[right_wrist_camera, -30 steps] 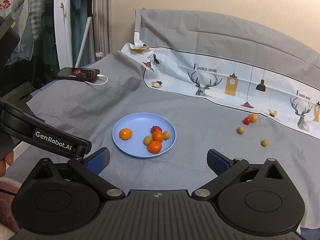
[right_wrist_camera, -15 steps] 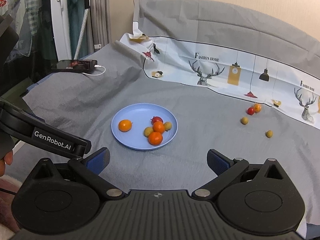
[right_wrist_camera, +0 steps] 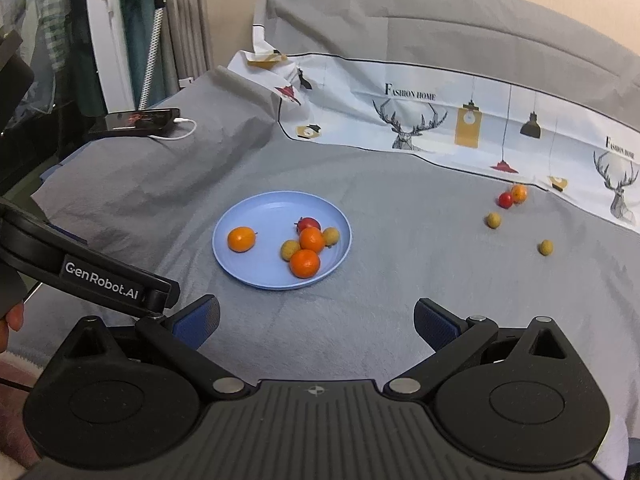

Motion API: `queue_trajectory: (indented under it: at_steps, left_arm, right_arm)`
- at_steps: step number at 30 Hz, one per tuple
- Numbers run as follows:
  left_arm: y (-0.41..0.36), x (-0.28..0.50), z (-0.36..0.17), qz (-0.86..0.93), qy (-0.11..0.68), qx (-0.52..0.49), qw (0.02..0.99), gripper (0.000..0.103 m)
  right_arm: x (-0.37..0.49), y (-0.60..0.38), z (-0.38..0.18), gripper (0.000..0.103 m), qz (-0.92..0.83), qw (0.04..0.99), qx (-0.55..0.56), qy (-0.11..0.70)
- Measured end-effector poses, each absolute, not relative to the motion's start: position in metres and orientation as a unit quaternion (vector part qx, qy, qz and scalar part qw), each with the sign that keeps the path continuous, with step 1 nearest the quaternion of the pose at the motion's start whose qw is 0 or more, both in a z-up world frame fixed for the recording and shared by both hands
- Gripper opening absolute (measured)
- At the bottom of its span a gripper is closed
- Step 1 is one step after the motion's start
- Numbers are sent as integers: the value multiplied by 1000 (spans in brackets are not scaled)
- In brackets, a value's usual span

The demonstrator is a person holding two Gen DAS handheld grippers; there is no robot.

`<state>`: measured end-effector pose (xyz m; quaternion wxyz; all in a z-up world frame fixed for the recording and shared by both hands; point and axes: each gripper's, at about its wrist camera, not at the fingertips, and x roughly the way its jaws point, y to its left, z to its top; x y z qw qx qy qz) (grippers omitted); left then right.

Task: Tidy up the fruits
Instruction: 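Lift both open tools back from the plate, then move both tools toward the remaining scattered fruits, then grasp a red cherry tomato with the left tool while the right tool grasps a yellow fruit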

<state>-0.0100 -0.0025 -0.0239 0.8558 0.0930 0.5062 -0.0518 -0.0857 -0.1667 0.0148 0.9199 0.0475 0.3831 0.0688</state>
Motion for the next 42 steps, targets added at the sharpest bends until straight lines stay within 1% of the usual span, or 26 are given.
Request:
queue_trajectory:
  at_steps: [13,23,27,33,37,42]
  left_arm:
    - [-31,23,-36,-55,530,105,840,103]
    - [-85,72,-50,-80,554,118,820,103]
    - [-123,102,-56,-97,546,133,822,103]
    - [-200,169,-70,-140,518,154,830,103]
    - [-260,221,-93,-175,514,164,823,103]
    - [-333,277,-123,-223,513,168,812,103]
  right_arm:
    - [-68,-202,-9,102,26,908,100,405]
    - [-47,-273,-40,102,-78,900,135,407]
    - [-30,-315,-60,102,-131,895,148,400]
    - [20,-383,-106,102,-210,886,156,384]
    - [61,-425,-143,102,-246,883,146,372]
    - [106,-462,-185,102,-248,881,136,380]
